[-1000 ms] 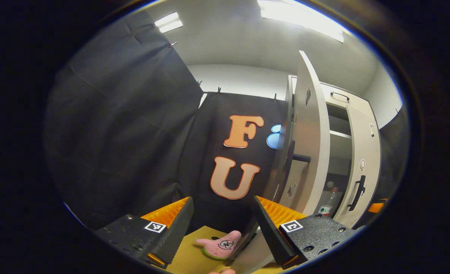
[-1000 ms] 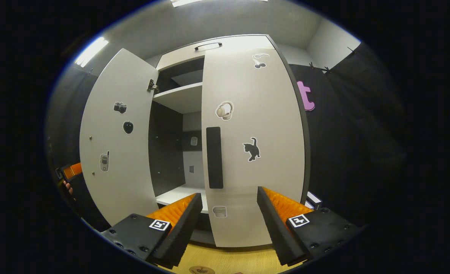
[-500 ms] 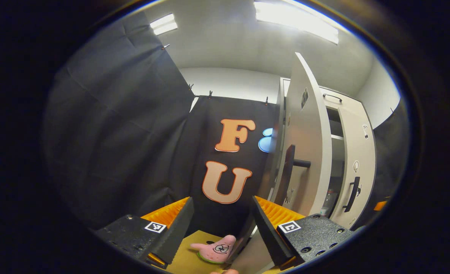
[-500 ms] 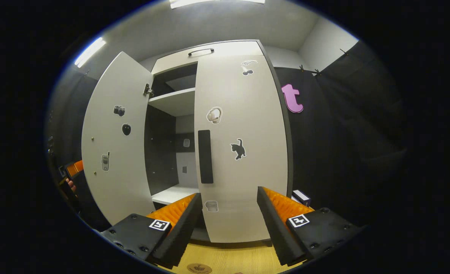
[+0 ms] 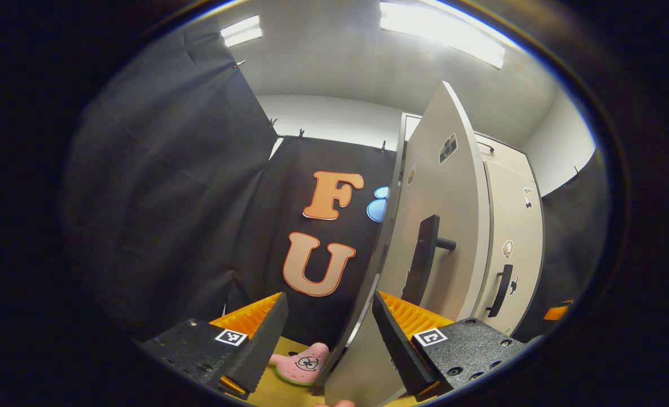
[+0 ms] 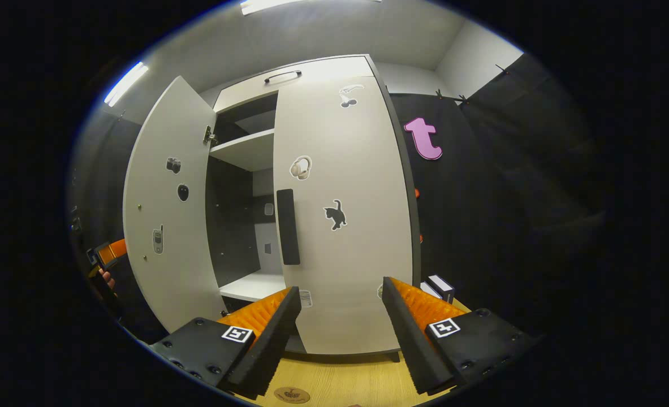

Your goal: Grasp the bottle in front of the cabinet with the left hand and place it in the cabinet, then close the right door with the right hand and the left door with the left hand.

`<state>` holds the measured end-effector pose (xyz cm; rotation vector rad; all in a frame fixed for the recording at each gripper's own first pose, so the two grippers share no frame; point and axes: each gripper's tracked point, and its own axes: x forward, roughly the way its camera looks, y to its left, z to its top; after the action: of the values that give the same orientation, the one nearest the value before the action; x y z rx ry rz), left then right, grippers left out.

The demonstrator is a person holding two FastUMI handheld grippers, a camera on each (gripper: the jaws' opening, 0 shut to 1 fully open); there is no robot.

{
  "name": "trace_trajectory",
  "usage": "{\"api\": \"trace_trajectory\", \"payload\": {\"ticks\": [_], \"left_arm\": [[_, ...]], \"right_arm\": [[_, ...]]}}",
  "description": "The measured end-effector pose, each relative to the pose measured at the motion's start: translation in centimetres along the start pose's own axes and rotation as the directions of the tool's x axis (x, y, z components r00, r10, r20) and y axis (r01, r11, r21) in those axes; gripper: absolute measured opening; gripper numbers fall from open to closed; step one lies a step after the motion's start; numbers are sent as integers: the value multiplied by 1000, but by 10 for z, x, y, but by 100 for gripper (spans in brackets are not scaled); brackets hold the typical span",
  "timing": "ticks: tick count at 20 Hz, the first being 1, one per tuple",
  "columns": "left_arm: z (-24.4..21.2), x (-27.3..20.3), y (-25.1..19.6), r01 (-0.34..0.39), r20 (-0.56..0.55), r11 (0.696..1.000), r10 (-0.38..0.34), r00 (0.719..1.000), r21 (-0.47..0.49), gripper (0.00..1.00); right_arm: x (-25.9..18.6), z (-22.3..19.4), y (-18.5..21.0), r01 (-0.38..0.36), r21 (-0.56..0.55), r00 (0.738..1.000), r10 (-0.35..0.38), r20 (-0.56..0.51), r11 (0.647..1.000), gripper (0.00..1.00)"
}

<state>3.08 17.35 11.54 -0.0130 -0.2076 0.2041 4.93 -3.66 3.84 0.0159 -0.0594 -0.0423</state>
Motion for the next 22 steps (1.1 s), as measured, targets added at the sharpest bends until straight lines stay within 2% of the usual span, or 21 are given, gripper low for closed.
{"api": "trace_trajectory", "payload": {"ticks": [2, 3, 4, 5, 6, 7, 8, 10, 11, 12, 13, 15, 16, 22], "left_arm": [[-2, -2, -9, 16, -6, 1000, -16, 1000, -8, 92], [-3, -2, -11, 21, -7, 1000, -21, 1000, -16, 87], [-4, -3, -14, 24, -10, 999, -24, 1000, -23, 96], [-5, -3, -17, 28, -13, 999, -28, 1000, -30, 96], [-6, -3, -20, 33, -16, 999, -34, 999, -37, 92], [-8, -3, -23, 40, -18, 998, -40, 999, -43, 96], [-8, -2, -27, 48, -20, 998, -49, 999, -46, 92], [-11, -3, -34, 62, -26, 996, -64, 998, -58, 92], [-13, -2, -40, 75, -31, 995, -77, 997, -67, 96], [-16, -2, -48, 92, -38, 993, -95, 995, -75, 92], [-19, -1, -55, 111, -46, 991, -115, 992, -81, 96], [-22, 2, -73, 158, -52, 984, -162, 985, -80, 87], [-24, 3, -80, 175, -52, 982, -179, 983, -75, 92], [-47, 6, -119, 261, -105, 960, -272, 957, -101, 93]], "right_arm": [[-4, 2, -2, -1, -6, 1000, 1, 4, 1000, 97], [-5, 3, -3, 0, -7, 1000, 0, 6, 1000, 97], [-7, 2, -5, 1, -7, 1000, -1, 6, 1000, 97], [-9, 1, -6, 1, -6, 1000, -1, 2, 1000, 97], [-11, 0, -8, 3, -4, 1000, -3, -1, 1000, 97], [-12, 1, -9, 7, -3, 1000, -7, 0, 1000, 97], [-14, 1, -11, 10, -2, 1000, -10, 1, 1000, 97], [-18, 2, -13, 17, -1, 1000, -17, 3, 1000, 97], [-20, 3, -14, 20, 1, 1000, -20, 5, 1000, 97], [-22, 4, -15, 22, 3, 1000, -22, 6, 1000, 97], [-24, 4, -15, 27, 3, 1000, -27, 8, 1000, 97], [-27, 6, -18, 36, -4, 999, -36, 13, 999, 97], [-28, 6, -20, 43, -8, 999, -42, 12, 999, 97], [-39, 3, -31, 79, -5, 997, -79, 3, 997, 97]]}}
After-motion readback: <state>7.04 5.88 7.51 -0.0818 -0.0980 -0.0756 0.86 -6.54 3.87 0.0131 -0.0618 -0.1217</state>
